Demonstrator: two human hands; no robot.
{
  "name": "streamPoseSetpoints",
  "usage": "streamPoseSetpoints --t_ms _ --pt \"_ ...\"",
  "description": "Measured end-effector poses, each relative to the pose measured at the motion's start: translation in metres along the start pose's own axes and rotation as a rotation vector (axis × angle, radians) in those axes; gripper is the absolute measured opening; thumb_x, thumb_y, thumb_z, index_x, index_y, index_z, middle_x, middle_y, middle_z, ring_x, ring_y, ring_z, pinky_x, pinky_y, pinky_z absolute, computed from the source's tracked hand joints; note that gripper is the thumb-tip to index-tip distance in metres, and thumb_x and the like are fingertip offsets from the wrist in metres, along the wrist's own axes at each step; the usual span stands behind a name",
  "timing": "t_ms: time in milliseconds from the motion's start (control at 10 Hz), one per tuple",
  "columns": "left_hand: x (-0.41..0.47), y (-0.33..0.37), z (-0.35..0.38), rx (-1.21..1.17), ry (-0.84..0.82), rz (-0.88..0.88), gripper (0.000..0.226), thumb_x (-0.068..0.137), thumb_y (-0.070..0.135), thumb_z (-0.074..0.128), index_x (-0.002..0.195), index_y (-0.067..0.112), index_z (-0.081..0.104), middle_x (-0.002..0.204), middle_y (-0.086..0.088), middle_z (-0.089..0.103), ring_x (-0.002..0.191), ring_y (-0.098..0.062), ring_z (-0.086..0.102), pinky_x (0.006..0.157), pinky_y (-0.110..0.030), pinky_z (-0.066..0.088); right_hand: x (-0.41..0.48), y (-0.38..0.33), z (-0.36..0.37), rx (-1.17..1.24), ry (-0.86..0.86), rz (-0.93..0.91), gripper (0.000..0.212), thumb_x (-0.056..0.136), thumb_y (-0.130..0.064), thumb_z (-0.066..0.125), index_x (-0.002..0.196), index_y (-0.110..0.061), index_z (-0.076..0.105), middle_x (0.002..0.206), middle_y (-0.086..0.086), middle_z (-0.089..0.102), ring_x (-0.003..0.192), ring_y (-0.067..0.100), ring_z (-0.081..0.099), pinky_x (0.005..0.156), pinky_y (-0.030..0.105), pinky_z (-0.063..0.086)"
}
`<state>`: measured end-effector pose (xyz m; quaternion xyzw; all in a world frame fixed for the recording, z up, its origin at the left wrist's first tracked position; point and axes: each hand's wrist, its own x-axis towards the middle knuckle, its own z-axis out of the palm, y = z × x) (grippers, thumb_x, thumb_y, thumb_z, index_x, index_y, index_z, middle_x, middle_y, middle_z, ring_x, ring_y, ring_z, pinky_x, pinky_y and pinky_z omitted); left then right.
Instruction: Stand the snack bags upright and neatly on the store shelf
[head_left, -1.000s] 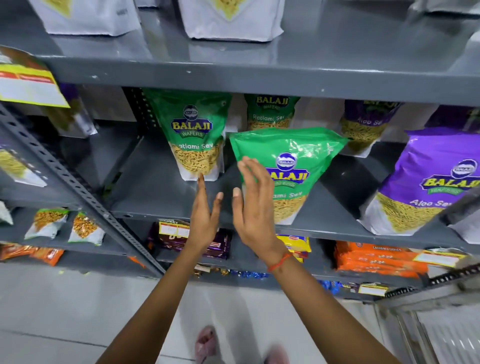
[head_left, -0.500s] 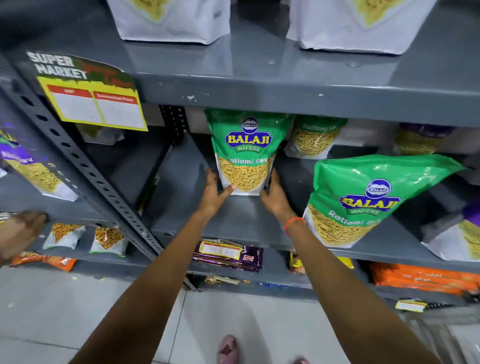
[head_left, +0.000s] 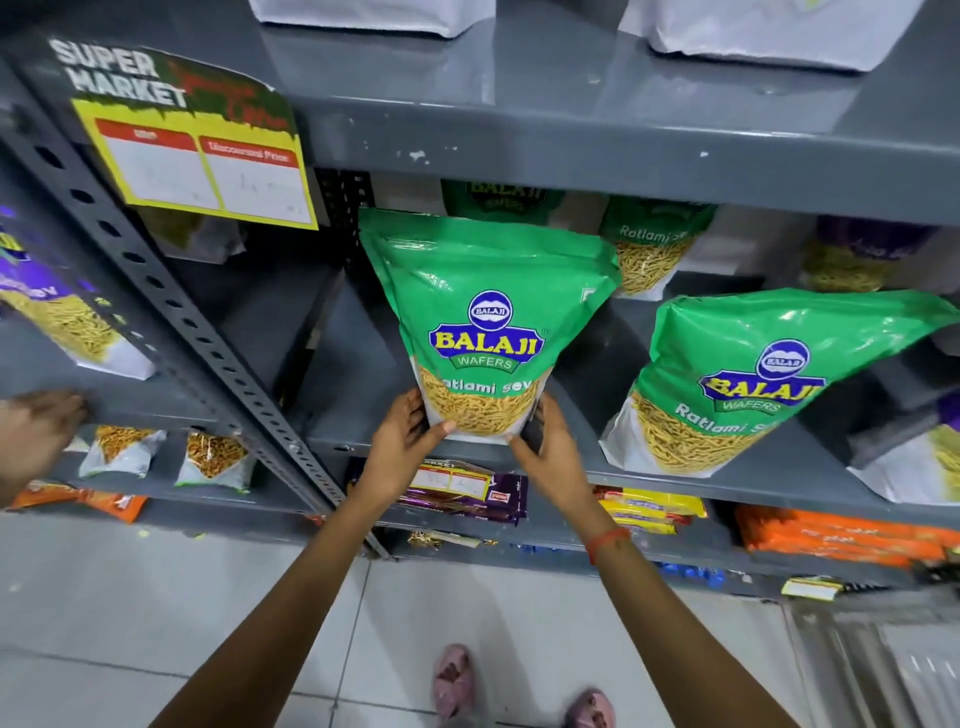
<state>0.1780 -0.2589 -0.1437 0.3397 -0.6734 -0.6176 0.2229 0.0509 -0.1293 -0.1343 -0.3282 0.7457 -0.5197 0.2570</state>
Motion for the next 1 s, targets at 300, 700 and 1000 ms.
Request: streamPoseSetpoints --t_ms 300,700,1000 --pt "-0.020 0.009 -0.001 0.053 -0.016 -0.041 0.051 0.083 0.011 0.062 0.128 0.007 0.039 0.124 -0.001 0.054 0.111 -0.012 0.053 0.081 -0.004 0.046 -0.019 -0.009 -0.003 -0.050 -0.011 -0.010 0.056 0.085 -0.010 0.060 0.134 -0.011 0.034 0.137 0.013 0.045 0.119 0.008 0.040 0.102 0.026 0.035" --pt "-0.073 0.048 0.056 0.587 0.413 -0.139 0.035 0.083 0.020 0.063 0.112 0.002 0.055 0.112 -0.023 0.067 0.103 -0.038 0.062 0.086 -0.044 0.051 -0.050 -0.032 -0.051 -0.387 -0.232 -0.006 0.064 0.092 -0.013 0.048 0.142 0.001 0.010 0.140 0.027 0.043 0.121 0.038 0.049 0.093 0.040 0.045" --pt "-0.109 0.219 0.157 0.852 0.350 0.313 0.032 0.081 0.026 0.046 0.102 0.013 0.064 0.105 -0.022 0.069 0.099 -0.041 0.062 0.083 -0.048 0.052 -0.070 -0.149 -0.196 -0.729 -0.291 -0.299 0.035 0.089 -0.015 0.046 0.122 -0.004 0.050 0.123 0.024 0.060 0.113 0.038 0.056 0.092 0.040 0.046"
